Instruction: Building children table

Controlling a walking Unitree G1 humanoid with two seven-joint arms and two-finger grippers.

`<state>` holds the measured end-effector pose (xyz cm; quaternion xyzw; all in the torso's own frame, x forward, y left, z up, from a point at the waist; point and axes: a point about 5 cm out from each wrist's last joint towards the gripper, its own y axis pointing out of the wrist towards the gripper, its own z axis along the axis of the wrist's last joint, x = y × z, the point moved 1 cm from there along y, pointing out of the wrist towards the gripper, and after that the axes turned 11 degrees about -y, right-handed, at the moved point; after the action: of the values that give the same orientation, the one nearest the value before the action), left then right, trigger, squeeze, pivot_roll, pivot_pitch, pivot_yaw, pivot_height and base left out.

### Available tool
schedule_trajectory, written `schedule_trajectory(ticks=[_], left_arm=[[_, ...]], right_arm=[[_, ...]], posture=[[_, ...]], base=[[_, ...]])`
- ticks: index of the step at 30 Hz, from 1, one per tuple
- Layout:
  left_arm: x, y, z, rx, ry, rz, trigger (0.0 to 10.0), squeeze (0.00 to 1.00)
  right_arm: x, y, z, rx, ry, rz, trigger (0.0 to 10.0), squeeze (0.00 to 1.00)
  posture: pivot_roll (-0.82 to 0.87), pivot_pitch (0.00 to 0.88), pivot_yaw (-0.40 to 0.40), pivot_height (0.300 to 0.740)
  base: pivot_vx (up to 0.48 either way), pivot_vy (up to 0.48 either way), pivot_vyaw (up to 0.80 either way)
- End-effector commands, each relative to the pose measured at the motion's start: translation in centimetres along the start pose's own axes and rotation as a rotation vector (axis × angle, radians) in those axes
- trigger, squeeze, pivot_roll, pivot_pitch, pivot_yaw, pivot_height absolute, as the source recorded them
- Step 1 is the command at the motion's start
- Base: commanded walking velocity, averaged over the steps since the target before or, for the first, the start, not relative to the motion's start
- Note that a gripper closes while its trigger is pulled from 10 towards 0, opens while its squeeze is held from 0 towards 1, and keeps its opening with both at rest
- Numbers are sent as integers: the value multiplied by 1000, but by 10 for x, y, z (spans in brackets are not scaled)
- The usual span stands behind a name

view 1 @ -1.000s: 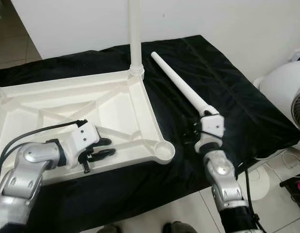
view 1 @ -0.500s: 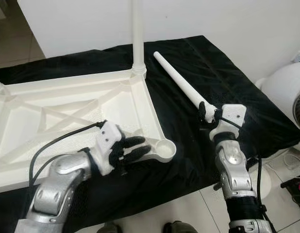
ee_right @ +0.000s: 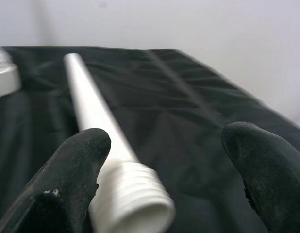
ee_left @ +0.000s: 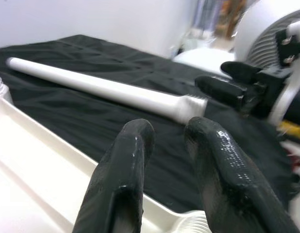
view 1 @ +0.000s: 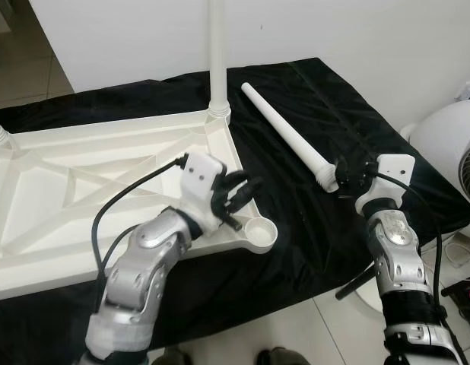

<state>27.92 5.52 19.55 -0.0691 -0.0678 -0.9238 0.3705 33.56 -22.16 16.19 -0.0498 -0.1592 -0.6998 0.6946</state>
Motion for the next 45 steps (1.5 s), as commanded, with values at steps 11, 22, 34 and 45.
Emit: schedule_trajectory(ticks=[11,22,34,45], left_arm=[[-2,14,-6,-80,105,59,10000,0],[-22,26,23,44,53,228,10000,0],[-29,28,31,73,81,261,10000,0],[-27,29,35,85,92,269,10000,0]], right_arm=[[-9,15,-8,-33,34,180,10000,0],[-1,32,-11,-87,9,199,10000,0],[-4,31,-23,-154,-2,208,10000,0],[-9,32,-38,-203,3,252,10000,0]], posture=[[-42,84,4,740],[-29,72,11,740],[-34,69,-11,740],[-22,98,-17,740]], base=[[0,0,0],[0,0,0],[0,0,0],[0,0,0]])
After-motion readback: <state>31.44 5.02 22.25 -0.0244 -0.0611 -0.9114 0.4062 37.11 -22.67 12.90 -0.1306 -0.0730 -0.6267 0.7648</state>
